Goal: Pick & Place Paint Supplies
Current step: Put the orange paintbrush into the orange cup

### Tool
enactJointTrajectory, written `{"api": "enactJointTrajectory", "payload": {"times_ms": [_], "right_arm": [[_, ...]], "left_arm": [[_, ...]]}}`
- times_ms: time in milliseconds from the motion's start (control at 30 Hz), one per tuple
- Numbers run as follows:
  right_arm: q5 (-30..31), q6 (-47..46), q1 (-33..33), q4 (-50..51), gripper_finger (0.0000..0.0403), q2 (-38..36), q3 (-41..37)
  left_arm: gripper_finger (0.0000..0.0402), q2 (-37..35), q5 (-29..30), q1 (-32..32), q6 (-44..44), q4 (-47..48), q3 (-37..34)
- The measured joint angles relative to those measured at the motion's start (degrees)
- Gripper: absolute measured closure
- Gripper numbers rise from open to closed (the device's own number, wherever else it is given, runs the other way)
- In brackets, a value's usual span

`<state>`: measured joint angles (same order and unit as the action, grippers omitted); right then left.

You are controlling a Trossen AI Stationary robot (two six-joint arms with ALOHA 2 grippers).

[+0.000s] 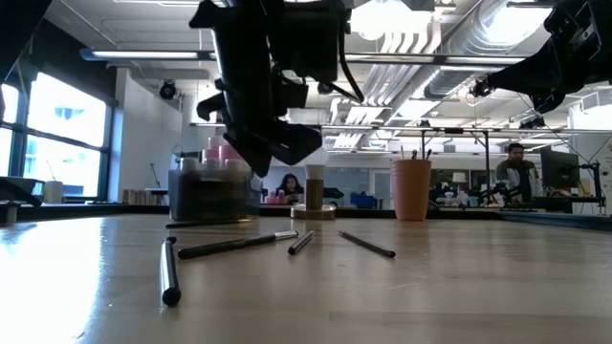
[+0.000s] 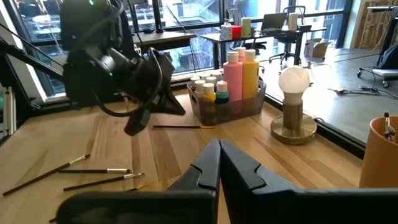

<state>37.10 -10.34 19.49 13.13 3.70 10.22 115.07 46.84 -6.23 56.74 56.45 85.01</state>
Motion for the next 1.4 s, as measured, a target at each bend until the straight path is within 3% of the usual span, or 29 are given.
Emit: {"api": "enactJointTrajectory", "payload": {"times_ms": [700,1400], "right_arm": [[-0.04,-0.42,0.00,0.00,0.0401,0.00,0.00],[-0.67,-0.36,-0.01,0.01,0.0401,0.00,0.00]], "left_arm": [[0.0402,-0.04,-7.02,-1.01,6.80,20.83,1.65],[0.0402,-0.04,-12.64,-0.99,8.52,20.24,1.59]]}}
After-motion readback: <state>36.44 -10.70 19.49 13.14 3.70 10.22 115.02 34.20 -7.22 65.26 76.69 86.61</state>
